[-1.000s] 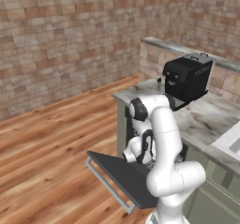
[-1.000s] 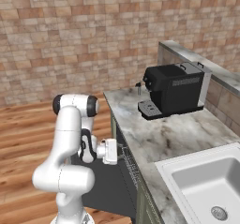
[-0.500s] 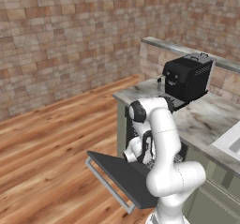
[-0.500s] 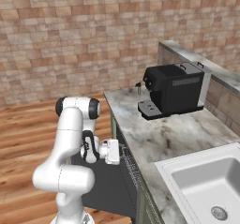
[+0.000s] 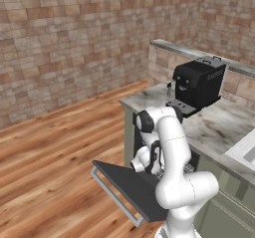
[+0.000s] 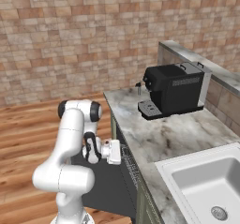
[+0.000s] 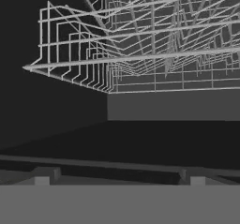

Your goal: Open the dishwasher door and pull out the top rack.

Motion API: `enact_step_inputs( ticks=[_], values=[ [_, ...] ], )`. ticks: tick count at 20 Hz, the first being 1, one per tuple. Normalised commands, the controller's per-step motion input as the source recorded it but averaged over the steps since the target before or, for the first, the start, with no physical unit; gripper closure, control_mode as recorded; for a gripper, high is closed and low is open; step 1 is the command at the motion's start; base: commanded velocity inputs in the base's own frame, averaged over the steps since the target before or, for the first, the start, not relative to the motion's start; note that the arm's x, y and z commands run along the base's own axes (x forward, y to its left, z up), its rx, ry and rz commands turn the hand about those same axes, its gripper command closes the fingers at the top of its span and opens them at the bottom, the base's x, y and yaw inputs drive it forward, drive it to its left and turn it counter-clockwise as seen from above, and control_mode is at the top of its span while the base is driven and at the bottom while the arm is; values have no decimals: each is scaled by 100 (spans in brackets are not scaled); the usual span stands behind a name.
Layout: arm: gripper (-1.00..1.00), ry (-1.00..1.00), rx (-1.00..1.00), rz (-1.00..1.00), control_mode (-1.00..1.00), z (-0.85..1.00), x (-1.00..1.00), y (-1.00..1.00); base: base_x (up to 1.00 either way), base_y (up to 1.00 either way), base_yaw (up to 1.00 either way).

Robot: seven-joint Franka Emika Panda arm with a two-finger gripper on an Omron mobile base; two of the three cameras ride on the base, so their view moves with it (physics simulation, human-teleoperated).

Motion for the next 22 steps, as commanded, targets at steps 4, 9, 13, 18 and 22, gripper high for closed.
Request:
enact_step_inputs(
  ticks=[4,9,13,18,22],
  values=[
    [-100,0,0,0,-100,-20,16,-10,0,0,0],
    [-100,0,0,0,-100,-5,7,-12,0,0,0],
    [-100,0,0,0,-100,0,9,-17,0,0,0],
    [-100,0,0,0,-100,0,14,-21,0,0,0],
    [-100,0,0,0,-100,0,15,-24,0,0,0]
  ],
)
